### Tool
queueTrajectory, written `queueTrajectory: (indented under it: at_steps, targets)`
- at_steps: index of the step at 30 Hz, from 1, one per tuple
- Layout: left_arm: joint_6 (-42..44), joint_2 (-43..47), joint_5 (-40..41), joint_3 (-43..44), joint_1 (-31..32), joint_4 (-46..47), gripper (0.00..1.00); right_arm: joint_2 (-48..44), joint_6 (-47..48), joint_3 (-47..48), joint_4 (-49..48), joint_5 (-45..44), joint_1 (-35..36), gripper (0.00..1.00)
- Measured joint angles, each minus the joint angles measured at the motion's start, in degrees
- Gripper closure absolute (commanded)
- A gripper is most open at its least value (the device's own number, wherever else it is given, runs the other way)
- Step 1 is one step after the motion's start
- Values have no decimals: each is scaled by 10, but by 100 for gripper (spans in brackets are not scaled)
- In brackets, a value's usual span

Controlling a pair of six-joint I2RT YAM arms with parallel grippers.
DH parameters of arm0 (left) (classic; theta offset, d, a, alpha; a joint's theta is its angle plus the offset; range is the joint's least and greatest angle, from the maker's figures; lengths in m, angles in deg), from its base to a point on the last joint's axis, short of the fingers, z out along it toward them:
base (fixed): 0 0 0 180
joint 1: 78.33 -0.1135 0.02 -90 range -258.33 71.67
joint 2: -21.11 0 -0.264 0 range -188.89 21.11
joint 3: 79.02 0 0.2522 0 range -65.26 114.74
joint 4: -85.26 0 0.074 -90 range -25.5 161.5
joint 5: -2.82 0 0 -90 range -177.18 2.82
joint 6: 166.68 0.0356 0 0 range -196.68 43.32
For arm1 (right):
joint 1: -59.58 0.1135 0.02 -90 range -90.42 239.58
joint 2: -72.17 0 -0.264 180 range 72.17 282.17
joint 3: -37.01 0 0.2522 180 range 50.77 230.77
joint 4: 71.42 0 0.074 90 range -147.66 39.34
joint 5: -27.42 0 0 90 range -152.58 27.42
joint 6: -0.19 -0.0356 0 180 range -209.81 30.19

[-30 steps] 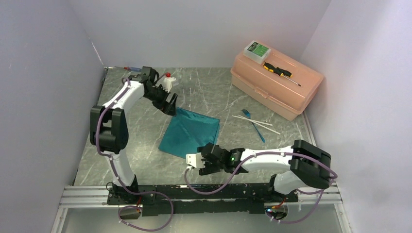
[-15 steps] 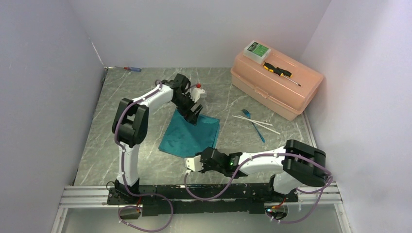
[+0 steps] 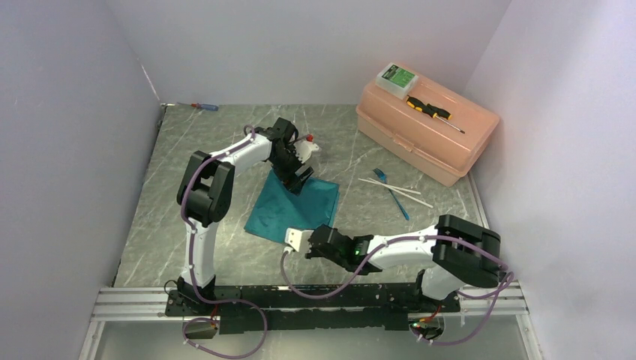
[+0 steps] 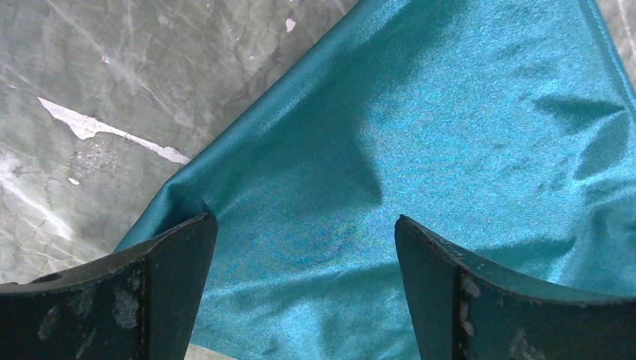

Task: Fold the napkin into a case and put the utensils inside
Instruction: Fold the lower triangle-folded napkin at the center of the board.

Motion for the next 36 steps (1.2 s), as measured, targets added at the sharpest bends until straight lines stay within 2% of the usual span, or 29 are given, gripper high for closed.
queueTrajectory:
  at_steps: [11, 16, 22, 29, 36]
  targets:
    - [12, -1, 23, 0, 1, 0, 6, 1, -196, 10, -5, -43, -66, 100]
    - [15, -2, 26, 1, 1, -1, 6, 0, -288, 10, -6, -40, -114, 100]
    - [17, -9, 27, 10, 1, -2, 6, -6, -349, 9, -19, -20, -153, 100]
    - [22, -9, 29, 11, 1, -3, 6, -7, -379, 9, -43, 52, -193, 100]
    - [30, -16, 29, 19, 1, -6, 8, 16, -410, 27, -54, 155, -270, 100]
